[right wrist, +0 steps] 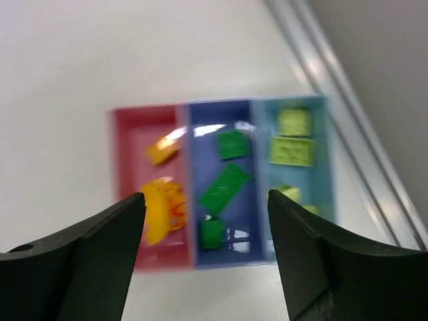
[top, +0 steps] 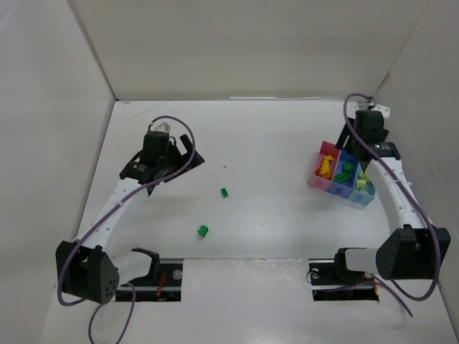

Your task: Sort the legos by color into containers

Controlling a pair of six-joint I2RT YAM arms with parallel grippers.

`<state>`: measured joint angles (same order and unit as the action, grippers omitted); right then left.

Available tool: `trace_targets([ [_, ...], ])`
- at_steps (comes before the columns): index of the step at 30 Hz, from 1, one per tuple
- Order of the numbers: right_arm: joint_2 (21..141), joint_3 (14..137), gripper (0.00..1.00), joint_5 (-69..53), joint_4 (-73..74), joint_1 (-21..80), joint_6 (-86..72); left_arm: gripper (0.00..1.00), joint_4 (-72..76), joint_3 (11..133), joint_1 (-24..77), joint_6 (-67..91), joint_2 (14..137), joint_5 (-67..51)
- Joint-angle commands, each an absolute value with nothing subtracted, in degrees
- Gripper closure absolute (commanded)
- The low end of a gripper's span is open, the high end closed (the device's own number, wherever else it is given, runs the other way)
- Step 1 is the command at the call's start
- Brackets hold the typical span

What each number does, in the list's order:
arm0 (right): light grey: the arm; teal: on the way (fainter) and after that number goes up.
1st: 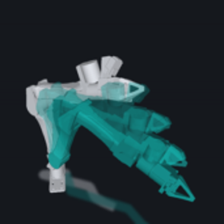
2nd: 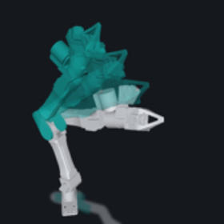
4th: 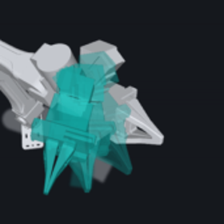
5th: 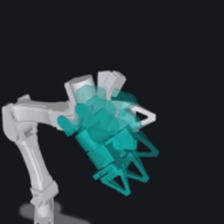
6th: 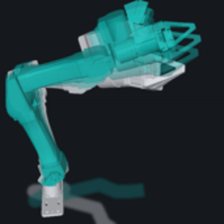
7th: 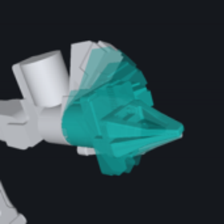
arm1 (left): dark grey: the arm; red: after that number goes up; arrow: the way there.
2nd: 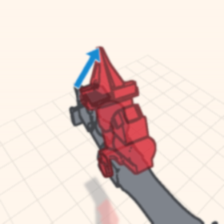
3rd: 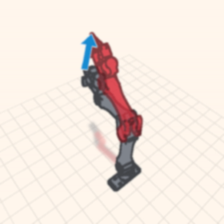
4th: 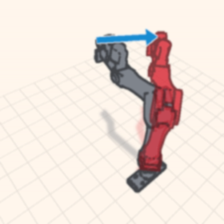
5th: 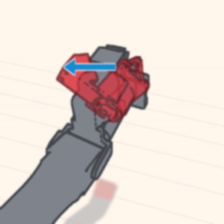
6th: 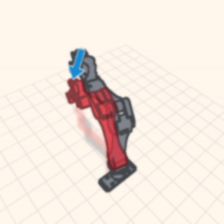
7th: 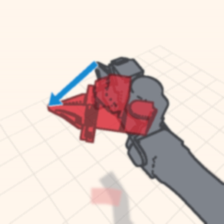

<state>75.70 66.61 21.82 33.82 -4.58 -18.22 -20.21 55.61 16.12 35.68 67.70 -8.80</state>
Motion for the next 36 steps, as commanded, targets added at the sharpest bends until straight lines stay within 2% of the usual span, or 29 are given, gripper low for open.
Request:
trace_targets([
  [1, 72.6, 65.0, 0.21, 14.9, 26.0, 9.7, -7.2, 0.00, -26.2, 50.7, 16.0, 37.9, 64.3, -8.0],
  [6, 77.9, 66.2, 0.19, 14.7, 24.1, 31.6, -5.5, 0.00, -30.4, 43.2, 18.7, 43.5, 57.9, -5.5],
  [7, 83.6, 69.6, 0.19, 15.5, 22.6, 43.3, -5.5, 0.00, -32.5, 40.3, 18.7, 46.7, 53.4, -5.4],
  [10, 90.2, 73.2, 0.19, 14.9, 22.0, 49.0, -6.6, 0.00, -34.9, 39.0, 18.7, 48.8, 50.8, -4.7],
  [15, 102.5, 78.4, 0.19, 12.1, 20.3, 53.8, -9.1, 0.00, -38.3, 35.5, 19.2, 52.1, 42.1, -6.1],
  [23, 110.6, 82.1, 0.23, 10.1, 19.2, 54.5, -14.2, 0.00, -41.2, 35.0, 19.2, 53.3, 37.7, -5.5],
  [28, 113.0, 82.1, 0.31, 10.8, 18.5, 55.0, -15.5, 0.00, -41.2, 35.0, 19.2, 53.3, 37.7, -5.5],
  [30, 114.7, 82.9, 0.38, 11.6, 19.0, 55.0, -16.2, 0.00, -41.2, 35.0, 19.2, 53.3, 37.7, -5.5],
  [36, 115.7, 82.9, 0.51, 13.2, 18.9, 55.5, -17.2, 0.00, -41.2, 35.5, 19.2, 53.3, 36.6, -4.9],
])
